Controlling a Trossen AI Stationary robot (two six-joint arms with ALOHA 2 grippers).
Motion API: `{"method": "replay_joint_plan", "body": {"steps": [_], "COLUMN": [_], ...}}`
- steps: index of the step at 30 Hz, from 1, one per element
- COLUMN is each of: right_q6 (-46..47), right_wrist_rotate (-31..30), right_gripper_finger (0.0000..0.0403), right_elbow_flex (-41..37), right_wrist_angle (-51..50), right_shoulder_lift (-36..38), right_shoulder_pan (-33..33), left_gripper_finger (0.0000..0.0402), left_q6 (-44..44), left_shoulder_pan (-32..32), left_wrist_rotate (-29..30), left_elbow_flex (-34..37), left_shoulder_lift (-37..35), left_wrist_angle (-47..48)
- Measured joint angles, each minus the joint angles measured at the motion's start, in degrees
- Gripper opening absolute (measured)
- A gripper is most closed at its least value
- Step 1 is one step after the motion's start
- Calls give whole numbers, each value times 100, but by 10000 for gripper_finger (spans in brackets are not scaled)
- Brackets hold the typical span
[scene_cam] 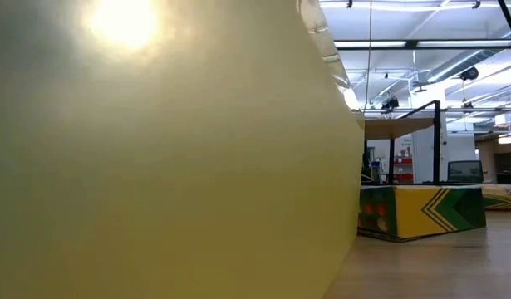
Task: Pick & Place Office Desk Supplies
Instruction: Put the blue rubberband into the blue bin
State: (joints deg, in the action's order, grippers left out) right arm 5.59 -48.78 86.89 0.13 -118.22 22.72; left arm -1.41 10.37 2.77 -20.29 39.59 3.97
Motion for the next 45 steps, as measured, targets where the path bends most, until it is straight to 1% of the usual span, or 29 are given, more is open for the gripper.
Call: {"method": "replay_joint_plan", "body": {"steps": [7,11,14,20,25,30,38,45], "right_q6": [18,74,88,86,86,86,45,221], "right_wrist_rotate": [217,859,1376,2138,2387,2929,3075,3829], "right_gripper_finger": [8,8,8,8,8,8,8,8], "right_elbow_flex": [-7,-13,-9,-13,-13,-13,8,11], "right_wrist_angle": [195,352,735,1283,1613,1943,2208,2631], "right_shoulder_lift": [-98,-155,-177,-428,-641,-815,-1145,-1453], "right_shoulder_pan": [-98,-222,-327,-560,-712,-879,-1130,-1335], "left_gripper_finger": [161,161,161,161,161,161,161,161], "left_q6": [0,0,0,0,0,0,0,0], "left_shoulder_pan": [0,0,1,0,0,0,0,1], "left_wrist_rotate": [2,2,1,2,0,1,2,2], "left_elbow_flex": [0,0,0,0,0,0,0,0], "left_shoulder_lift": [0,0,0,0,0,0,0,0], "left_wrist_angle": [60,76,74,76,105,164,290,353]}}
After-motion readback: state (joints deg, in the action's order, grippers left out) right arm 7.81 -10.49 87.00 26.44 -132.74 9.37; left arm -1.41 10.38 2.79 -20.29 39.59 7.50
